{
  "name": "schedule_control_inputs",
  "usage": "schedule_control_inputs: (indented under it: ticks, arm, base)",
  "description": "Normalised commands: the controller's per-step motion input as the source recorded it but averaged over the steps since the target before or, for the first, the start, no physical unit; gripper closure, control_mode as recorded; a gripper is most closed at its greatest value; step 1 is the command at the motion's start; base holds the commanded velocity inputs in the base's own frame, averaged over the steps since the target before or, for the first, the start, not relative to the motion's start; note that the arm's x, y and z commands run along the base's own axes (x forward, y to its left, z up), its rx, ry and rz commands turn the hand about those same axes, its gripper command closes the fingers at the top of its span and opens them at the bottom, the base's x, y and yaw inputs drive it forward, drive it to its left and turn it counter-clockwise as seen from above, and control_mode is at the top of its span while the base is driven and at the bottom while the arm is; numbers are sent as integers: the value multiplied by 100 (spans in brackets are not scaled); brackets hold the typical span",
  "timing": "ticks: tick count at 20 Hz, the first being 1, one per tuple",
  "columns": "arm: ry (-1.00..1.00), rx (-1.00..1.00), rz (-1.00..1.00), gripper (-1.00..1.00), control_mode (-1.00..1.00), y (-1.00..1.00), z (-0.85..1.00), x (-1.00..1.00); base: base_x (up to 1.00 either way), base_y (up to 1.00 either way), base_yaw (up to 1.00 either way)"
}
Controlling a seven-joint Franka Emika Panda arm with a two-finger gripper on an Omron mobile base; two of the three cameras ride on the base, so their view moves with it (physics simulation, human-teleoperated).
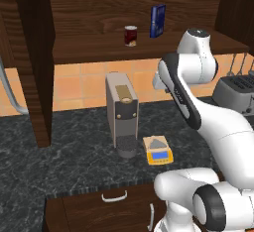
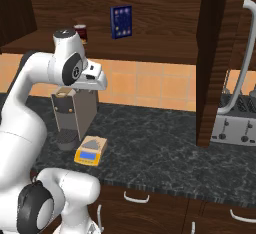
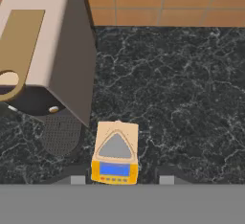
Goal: Pick the canned food and place it on the digital scale for weighing, and close the cabinet.
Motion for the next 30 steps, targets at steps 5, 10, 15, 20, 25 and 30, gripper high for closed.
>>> schedule_control_inputs:
  ticks: [5, 10, 15, 20, 25, 30]
  arm:
    - [-10, 0, 0, -100, -100, 0, 0, -35]
    - [-24, 0, 0, -100, -100, 0, 3, -54]
    - [-35, 7, 2, -100, -100, 0, 28, -60]
    - [-35, 8, 6, -100, -100, 0, 55, -39]
    - [-23, 0, 2, -100, -100, 1, 72, -31]
    - [-14, -6, 3, -100, -100, 11, 70, -32]
  base:
    - [0, 0, 0]
    - [0, 0, 0]
    - [0, 0, 0]
    - [0, 0, 0]
    - [0, 0, 0]
    - [0, 0, 0]
